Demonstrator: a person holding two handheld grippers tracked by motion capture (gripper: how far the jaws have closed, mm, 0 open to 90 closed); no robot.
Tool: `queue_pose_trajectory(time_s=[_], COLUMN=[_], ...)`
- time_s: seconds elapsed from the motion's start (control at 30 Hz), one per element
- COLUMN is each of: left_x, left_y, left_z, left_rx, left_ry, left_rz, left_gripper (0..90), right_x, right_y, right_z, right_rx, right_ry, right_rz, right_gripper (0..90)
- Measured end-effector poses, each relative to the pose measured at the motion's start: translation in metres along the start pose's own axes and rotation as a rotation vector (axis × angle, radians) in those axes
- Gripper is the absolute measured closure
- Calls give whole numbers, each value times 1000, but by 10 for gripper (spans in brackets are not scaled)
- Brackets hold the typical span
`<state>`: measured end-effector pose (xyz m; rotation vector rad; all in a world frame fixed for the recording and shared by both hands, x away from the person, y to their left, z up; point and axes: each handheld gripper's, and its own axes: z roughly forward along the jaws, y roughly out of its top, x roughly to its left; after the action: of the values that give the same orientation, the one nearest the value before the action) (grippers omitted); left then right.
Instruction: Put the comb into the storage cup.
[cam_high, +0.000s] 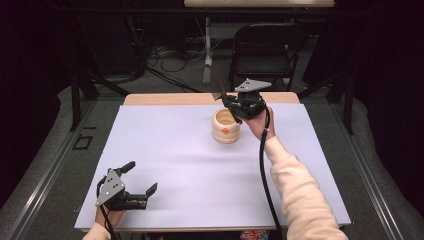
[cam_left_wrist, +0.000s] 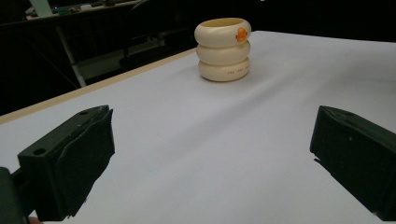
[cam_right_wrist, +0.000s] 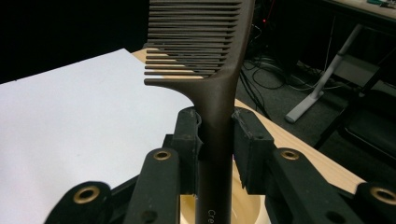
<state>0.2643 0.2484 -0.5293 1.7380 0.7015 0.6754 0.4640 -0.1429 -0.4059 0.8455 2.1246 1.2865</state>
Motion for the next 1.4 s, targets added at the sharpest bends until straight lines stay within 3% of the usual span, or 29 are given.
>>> queue_pose_trajectory(time_s=[0.83, 1.4], left_x=[0, 0], left_y=[0, 0], left_z=[0, 1], left_rx=[-2, 2], left_ry=[1, -4], left_rz=[-1, 2], left_gripper=[0, 0], right_x=[-4, -8], right_y=[15, 8], right_z=[21, 40], right_rx=[-41, -43], right_ry=[-17, -11], right_rz=[-16, -20], right_gripper=[722, 723])
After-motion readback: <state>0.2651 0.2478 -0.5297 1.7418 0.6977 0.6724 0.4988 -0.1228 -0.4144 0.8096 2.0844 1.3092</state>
